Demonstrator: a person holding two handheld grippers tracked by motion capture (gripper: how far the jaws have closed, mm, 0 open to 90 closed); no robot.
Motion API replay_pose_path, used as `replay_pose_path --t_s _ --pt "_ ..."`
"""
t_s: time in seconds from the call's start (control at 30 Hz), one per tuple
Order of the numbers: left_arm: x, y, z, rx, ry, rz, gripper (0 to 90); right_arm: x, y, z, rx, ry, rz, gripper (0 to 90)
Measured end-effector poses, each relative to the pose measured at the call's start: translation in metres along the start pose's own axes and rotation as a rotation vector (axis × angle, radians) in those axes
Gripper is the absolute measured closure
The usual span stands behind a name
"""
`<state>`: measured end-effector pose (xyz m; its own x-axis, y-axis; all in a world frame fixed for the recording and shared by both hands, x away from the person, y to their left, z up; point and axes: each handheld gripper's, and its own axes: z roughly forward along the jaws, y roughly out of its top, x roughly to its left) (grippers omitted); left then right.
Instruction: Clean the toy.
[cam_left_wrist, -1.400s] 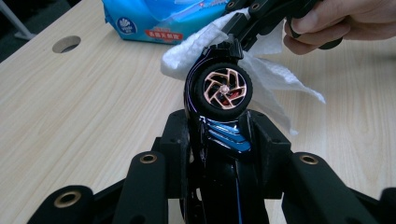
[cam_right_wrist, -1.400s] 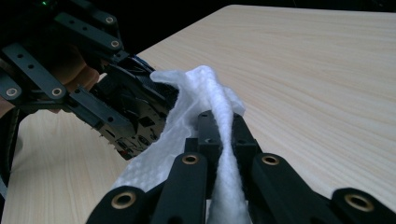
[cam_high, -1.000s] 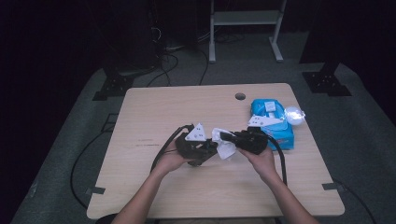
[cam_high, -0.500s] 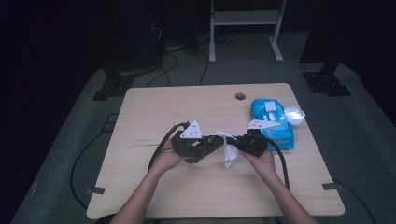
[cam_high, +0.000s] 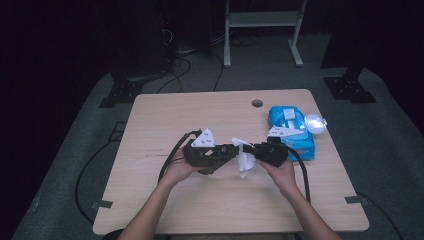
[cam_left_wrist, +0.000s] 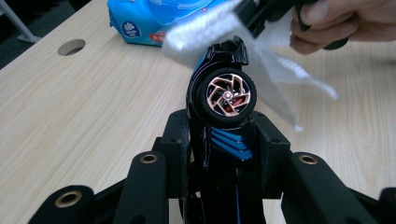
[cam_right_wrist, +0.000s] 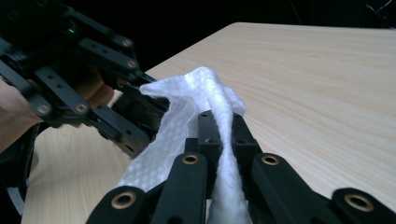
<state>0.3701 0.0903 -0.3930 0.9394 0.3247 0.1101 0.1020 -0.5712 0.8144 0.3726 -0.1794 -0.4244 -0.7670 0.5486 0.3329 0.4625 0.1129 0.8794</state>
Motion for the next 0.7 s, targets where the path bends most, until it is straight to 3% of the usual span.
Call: replay_pose_path --t_s 0.2,0.37,0.43,0.53,0.7 --pt "0.002 -0.001 -0.002 -0.003 -0.005 -0.008 63.0 -0.001 -0.004 0.006 0.028 -0.008 0.002 86.0" --pt "0.001 -0.002 0.002 0.003 -0.006 -0.006 63.0 0.007 0.007 -0.003 -0.024 0.009 -0.012 85.9" --pt "0.0 -0.002 0.004 0.009 -0.009 -0.002 63.0 0.013 0.012 -0.006 -0.039 -0.002 -0.04 86.0" --pt "-0.003 -0.001 0.009 0.025 -0.012 0.009 63.1 0.022 0.02 -0.008 -0.065 0.034 -0.052 86.0" --pt "-0.006 0.0 0.012 0.041 -0.02 0.024 63.1 0.032 0.023 -0.003 -0.043 0.038 -0.108 85.9"
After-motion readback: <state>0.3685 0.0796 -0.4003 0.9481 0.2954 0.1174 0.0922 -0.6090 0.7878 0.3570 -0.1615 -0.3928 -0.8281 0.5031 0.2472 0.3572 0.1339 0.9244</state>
